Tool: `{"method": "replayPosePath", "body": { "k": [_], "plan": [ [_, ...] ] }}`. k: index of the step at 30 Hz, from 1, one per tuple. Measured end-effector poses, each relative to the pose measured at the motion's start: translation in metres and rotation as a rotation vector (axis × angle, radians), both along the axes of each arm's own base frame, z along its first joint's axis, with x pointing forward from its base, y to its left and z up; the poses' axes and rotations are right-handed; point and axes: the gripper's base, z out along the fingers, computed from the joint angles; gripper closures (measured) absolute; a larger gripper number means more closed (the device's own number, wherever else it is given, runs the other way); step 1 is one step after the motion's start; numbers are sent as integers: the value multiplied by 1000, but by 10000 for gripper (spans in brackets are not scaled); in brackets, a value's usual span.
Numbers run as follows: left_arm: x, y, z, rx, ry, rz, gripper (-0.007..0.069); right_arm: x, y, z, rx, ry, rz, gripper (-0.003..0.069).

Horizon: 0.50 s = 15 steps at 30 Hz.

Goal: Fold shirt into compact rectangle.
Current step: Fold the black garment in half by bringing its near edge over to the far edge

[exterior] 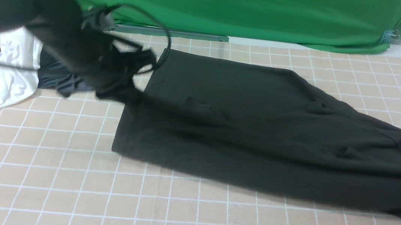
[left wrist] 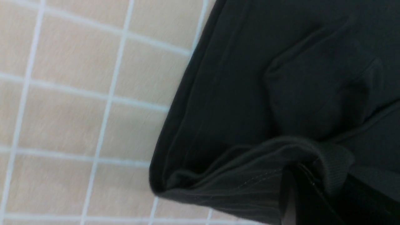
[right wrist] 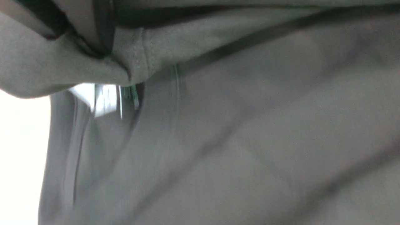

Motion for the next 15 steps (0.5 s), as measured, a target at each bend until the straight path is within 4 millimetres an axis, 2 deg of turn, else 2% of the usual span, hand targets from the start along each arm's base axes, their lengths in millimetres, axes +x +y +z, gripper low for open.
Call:
{"method": "replayPosePath", "body": {
  "k": [4, 8, 15],
  "plan": [
    [35, -8, 10, -5, -32, -15, 606, 24, -6, 0, -6, -30, 1, 620],
    [65, -8, 8, -9, -37, -10, 606, 43, -10, 1, -13, -68, 2, 620],
    [97, -3, 0, -26, -77, 23, 606, 64, -13, 2, -26, -190, 10, 620]
  ]
}}
